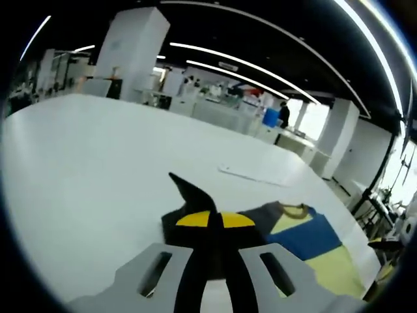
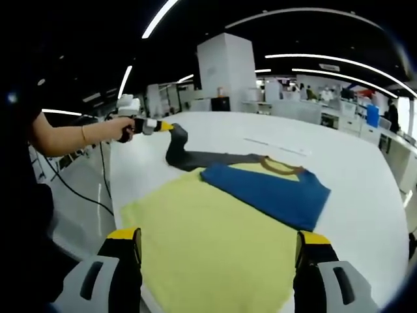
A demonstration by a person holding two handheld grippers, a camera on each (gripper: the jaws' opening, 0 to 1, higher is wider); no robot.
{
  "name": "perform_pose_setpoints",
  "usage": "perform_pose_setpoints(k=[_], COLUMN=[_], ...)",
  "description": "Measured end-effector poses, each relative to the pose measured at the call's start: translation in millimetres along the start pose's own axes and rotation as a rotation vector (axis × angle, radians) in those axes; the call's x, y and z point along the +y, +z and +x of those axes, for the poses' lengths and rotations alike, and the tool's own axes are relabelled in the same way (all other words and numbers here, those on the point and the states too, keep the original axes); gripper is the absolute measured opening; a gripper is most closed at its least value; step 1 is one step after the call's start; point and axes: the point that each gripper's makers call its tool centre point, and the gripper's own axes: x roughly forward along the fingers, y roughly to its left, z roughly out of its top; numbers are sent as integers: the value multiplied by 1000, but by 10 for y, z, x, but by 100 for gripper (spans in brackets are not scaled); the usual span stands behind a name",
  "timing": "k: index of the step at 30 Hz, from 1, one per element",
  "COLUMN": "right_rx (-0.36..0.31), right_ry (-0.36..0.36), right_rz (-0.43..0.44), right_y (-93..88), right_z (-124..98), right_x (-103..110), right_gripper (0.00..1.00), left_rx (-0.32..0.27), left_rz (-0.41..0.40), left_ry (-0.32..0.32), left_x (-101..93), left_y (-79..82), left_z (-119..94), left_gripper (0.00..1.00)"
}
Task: Fold the garment on the visible template until the final outline fits inside the template.
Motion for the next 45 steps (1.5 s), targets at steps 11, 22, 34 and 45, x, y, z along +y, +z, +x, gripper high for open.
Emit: perform_pose_setpoints(k=[11,22,34,45], right_rx=[7,6,6,23], right_ry=[-10,-9,-13,-17], right_rz=[7,12,23,25], right_y=[-31,-56,-90,-139], right_z=[-18,-34,-53,-61], right_x=[-19,8,12,-7], right_gripper=[97,97,96,95], left_rx=[-12,9,-7,-10], left_rz=[15,52,52,52], left_ry=[-90,-171,-248,-322], left_x=[-410,-823,-1236,-1639], left_y=[53,26,113,165], left_z=[94,191,311,405], left_gripper=[1,1,1,1])
